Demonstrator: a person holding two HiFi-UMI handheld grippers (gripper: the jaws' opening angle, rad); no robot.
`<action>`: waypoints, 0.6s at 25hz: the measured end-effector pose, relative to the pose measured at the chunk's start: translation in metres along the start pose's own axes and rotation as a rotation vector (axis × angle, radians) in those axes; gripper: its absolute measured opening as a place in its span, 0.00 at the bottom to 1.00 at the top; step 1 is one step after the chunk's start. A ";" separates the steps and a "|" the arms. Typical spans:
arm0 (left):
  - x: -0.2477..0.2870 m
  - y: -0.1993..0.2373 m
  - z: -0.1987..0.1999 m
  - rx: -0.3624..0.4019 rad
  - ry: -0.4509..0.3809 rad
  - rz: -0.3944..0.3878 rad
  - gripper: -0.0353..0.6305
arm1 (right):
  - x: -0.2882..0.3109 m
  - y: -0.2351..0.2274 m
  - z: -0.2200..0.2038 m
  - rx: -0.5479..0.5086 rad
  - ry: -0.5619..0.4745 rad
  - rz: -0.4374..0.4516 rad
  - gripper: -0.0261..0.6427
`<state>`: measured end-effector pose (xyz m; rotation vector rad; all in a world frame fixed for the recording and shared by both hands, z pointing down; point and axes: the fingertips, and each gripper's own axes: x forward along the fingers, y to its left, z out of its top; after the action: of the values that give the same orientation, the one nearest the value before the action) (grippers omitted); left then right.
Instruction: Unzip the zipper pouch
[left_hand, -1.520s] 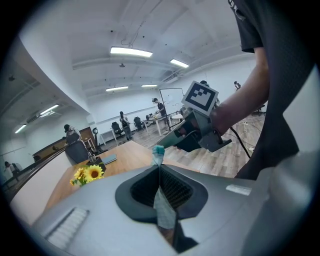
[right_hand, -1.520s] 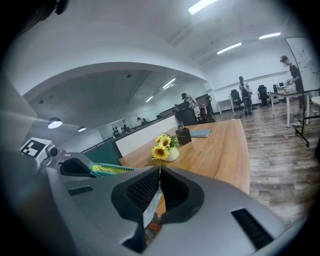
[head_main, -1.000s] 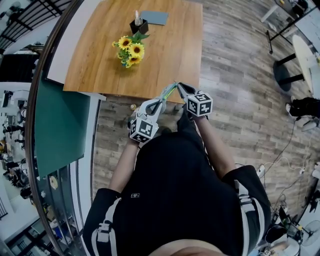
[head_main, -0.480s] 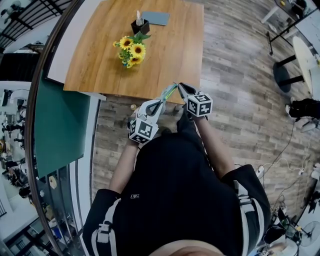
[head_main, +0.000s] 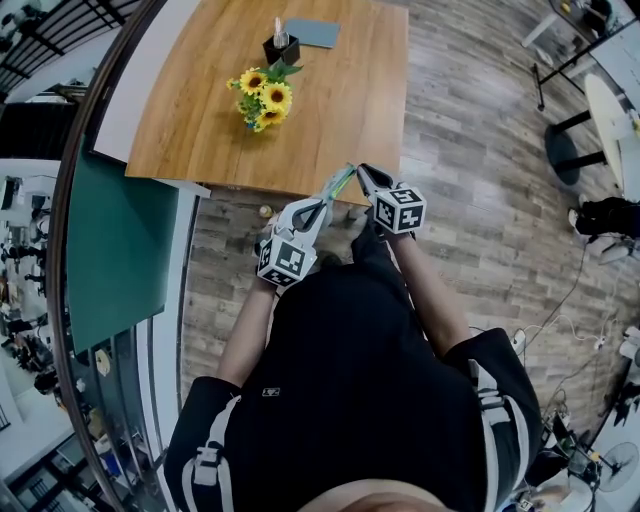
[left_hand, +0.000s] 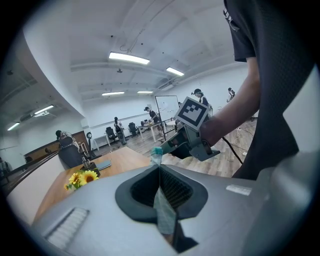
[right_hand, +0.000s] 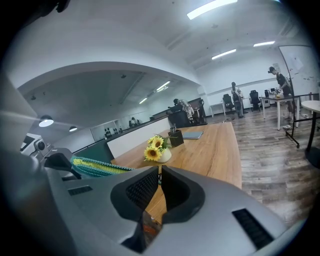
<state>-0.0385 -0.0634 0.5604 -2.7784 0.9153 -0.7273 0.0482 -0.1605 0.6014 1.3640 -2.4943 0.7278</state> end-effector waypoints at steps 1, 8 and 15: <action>0.000 0.000 -0.001 0.001 0.000 -0.001 0.06 | 0.000 0.000 -0.001 0.001 0.001 0.000 0.07; -0.004 0.001 -0.002 0.006 -0.002 0.001 0.06 | -0.002 0.002 0.002 0.035 -0.014 0.014 0.06; -0.007 0.001 0.005 0.004 -0.025 -0.009 0.06 | -0.004 0.002 0.002 0.082 -0.006 0.002 0.06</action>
<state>-0.0419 -0.0600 0.5529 -2.7834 0.8961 -0.6941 0.0488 -0.1574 0.5977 1.3931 -2.4956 0.8367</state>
